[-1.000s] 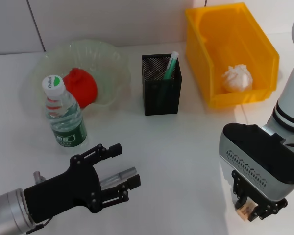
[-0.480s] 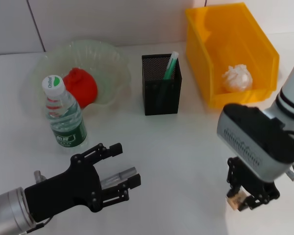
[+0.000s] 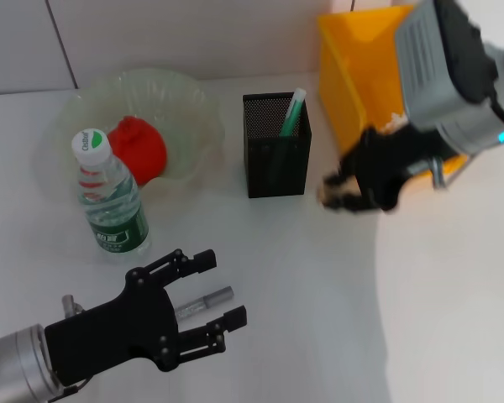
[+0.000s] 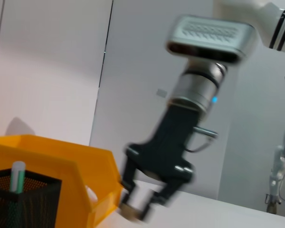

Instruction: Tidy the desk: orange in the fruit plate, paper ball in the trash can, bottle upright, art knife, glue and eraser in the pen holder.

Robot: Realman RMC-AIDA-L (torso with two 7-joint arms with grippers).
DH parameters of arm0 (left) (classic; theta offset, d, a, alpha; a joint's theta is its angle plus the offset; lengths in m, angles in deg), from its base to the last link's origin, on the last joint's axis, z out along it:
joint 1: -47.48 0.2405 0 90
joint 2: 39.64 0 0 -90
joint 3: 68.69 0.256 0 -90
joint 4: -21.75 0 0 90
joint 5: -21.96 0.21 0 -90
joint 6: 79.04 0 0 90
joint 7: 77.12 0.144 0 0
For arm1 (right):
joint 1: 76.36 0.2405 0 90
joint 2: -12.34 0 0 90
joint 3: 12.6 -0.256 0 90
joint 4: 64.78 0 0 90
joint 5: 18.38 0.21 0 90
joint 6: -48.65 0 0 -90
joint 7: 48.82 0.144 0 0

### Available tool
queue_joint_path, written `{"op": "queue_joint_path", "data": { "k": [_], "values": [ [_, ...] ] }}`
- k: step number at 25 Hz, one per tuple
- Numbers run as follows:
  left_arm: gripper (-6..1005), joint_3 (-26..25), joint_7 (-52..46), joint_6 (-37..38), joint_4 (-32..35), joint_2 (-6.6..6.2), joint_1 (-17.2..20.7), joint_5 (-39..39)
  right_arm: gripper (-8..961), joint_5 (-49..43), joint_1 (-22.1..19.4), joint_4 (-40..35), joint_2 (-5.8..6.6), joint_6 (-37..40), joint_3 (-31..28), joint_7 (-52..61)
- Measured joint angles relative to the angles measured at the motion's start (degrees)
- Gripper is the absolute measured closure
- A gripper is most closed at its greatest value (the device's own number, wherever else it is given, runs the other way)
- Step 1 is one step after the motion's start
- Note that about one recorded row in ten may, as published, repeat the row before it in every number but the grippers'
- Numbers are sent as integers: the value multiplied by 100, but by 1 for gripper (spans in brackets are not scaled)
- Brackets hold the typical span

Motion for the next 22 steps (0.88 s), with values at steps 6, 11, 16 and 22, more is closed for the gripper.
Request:
{"op": "queue_joint_path", "data": {
  "k": [6, 11, 16, 22],
  "values": [
    [171, 21, 147, 217, -6, 0, 64, 0, 668, 1089, -172, -49, -30, -1372, 105, 972],
    [171, 24, 155, 314, -24, -23, 115, 3, 652, 2185, -424, 31, -18, -2243, 415, 963],
    [171, 23, 157, 382, -9, -33, 139, 3, 635, 2323, -519, 120, -21, -2868, 525, 944],
    [170, 14, 135, 407, -25, -38, 142, 4, 616, 2356, -590, 361, -20, -3480, 876, 941]
  ]
}}
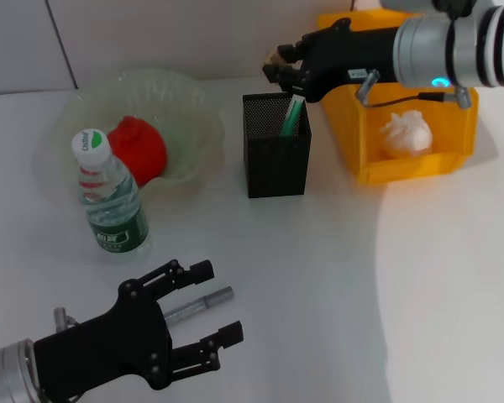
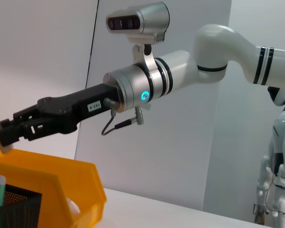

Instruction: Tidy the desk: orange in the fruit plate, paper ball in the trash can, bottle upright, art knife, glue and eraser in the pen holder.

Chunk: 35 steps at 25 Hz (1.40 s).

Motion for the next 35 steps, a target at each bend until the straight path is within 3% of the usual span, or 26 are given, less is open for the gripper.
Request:
{"op": "queue_joint_path", "data": {
  "k": [6, 11, 21, 29, 35],
  "values": [
    [170, -27, -39, 20, -8, -7, 20, 0, 596, 13, 4, 188, 4, -579, 520, -2],
    [170, -35, -42, 47, 9, -6, 83, -13, 580, 17, 116, 478, 19, -718, 555, -63],
    [171, -35, -45, 70, -11, -6, 106, -36, 547, 16, 153, 688, 17, -720, 741, -72],
    [171, -61, -68, 178, 15, -20, 158, -36, 521, 34, -41, 337, 21, -407, 703, 173],
    [170, -241, -274, 244, 134, -11, 159, -35, 286, 522, -513, -706, 35, 421, 357, 265]
  ]
}}
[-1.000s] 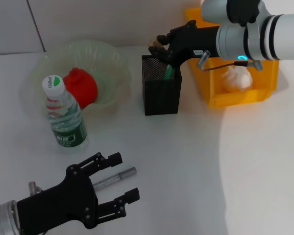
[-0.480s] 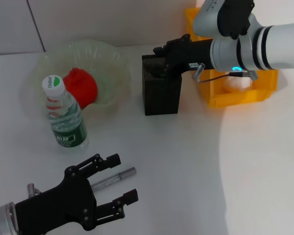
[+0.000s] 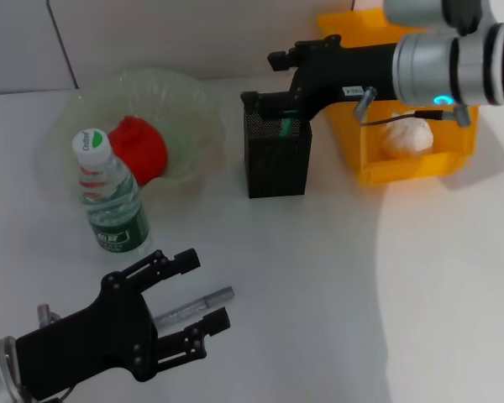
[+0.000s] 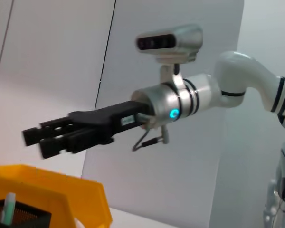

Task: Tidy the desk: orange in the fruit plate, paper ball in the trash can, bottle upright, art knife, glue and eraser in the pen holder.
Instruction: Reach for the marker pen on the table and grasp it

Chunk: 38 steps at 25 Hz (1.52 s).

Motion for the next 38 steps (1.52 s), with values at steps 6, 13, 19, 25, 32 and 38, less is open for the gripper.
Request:
{"op": "queue_joint_path", "data": {
  "k": [6, 13, 19, 25, 32, 38],
  "values": [
    [170, -332, -864, 262, 671, -30, 157, 63, 244, 568, -330, -459, 7, 1955, -1369, -115],
    [171, -327, -1763, -427, 2251, 2, 570, 839, 243, 837, -770, 347, 28, 3486, -2821, -1120],
    [171, -300, -3212, -916, 3695, 7, 744, 1883, 243, 626, -1023, 761, 165, 4331, -3304, -1865],
    [171, -304, -3703, -949, 4429, 18, 797, 2558, 244, 145, -1144, 772, 296, 4644, -3529, -2169],
    [171, -971, -2307, -606, 3346, 13, 1010, 1579, 244, -316, -404, 368, 479, 5203, -3460, -1427],
    [171, -1196, -1131, 172, 2338, 15, 1028, 970, 244, -1381, 1214, 325, 712, 5298, -2490, -287]
  ]
}}
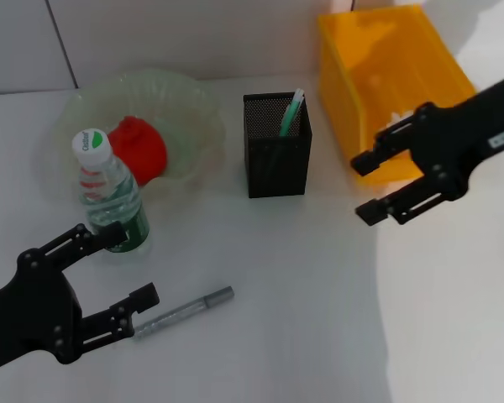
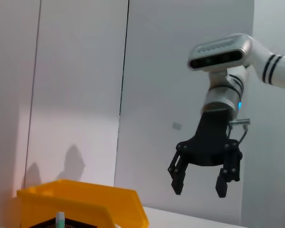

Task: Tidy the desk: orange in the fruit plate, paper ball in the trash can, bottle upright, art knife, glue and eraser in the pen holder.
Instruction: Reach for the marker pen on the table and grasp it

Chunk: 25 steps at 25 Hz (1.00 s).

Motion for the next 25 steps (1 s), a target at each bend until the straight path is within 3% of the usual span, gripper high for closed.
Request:
{"op": "queue_joint_path", "data": {
  "k": [2, 5, 8, 10, 15, 25],
  "values": [
    [171, -7, 59, 1, -112, -4, 5, 5, 244, -506, 600, 306, -48, -102, 415, 91],
    [171, -16, 238, 18, -283, -2, 11, -27, 243, -1243, 1404, 840, -307, -472, 777, 102],
    [171, -15, 570, 30, -577, 17, 1, -121, 243, -1685, 1911, 1168, -617, -658, 1106, -8],
    [171, 23, 771, 38, -834, 23, -62, -202, 243, -1726, 2037, 1244, -719, -790, 1539, -37],
    [170, 47, 961, 89, -1066, 16, -100, -239, 243, -1195, 2059, 1316, -749, -1309, 2870, 3],
    [170, -32, 979, -220, -1120, -107, 39, -78, 251, -705, 1799, 1349, -769, -2163, 3983, -94]
  ]
}}
